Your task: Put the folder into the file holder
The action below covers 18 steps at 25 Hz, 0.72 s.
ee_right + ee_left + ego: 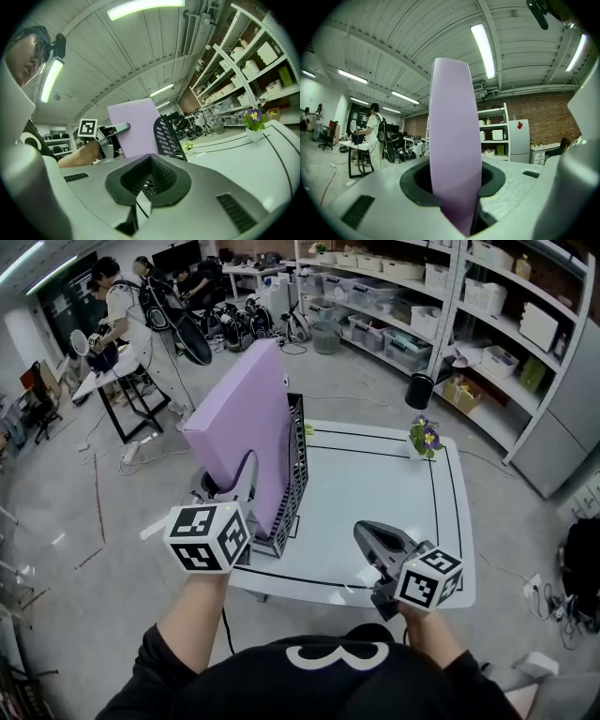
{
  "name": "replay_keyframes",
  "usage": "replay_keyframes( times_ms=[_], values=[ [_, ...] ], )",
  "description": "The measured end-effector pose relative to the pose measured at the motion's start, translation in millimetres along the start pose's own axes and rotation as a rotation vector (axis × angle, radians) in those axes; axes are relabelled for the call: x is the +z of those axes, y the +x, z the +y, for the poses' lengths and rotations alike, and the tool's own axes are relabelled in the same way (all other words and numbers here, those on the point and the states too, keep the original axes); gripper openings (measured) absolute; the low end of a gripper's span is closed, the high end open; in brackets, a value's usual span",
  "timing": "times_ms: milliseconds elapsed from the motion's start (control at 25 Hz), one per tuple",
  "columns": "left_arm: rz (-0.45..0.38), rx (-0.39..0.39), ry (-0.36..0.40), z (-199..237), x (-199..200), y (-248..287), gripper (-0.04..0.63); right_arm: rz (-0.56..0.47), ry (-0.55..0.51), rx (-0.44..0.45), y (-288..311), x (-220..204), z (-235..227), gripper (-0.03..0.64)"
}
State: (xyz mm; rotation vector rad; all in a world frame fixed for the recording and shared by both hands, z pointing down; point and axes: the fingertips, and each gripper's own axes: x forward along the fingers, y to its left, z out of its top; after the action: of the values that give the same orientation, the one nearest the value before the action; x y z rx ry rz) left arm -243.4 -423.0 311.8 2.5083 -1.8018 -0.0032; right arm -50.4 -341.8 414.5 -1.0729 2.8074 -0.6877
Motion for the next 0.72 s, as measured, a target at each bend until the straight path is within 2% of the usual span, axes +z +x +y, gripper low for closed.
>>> replay_keyframes(
  times_ms=[200, 720],
  values=[
    [0.002, 0.005, 0.025, -4, -16, -2, 0.150, 0.020, 0.011, -0.012, 0, -10, -1, 0.005],
    [0.053, 0.026, 0.023, -11, -73, 2, 0.150, 0.070, 0.041, -0.048, 0, -28, -15, 0.005]
  ],
)
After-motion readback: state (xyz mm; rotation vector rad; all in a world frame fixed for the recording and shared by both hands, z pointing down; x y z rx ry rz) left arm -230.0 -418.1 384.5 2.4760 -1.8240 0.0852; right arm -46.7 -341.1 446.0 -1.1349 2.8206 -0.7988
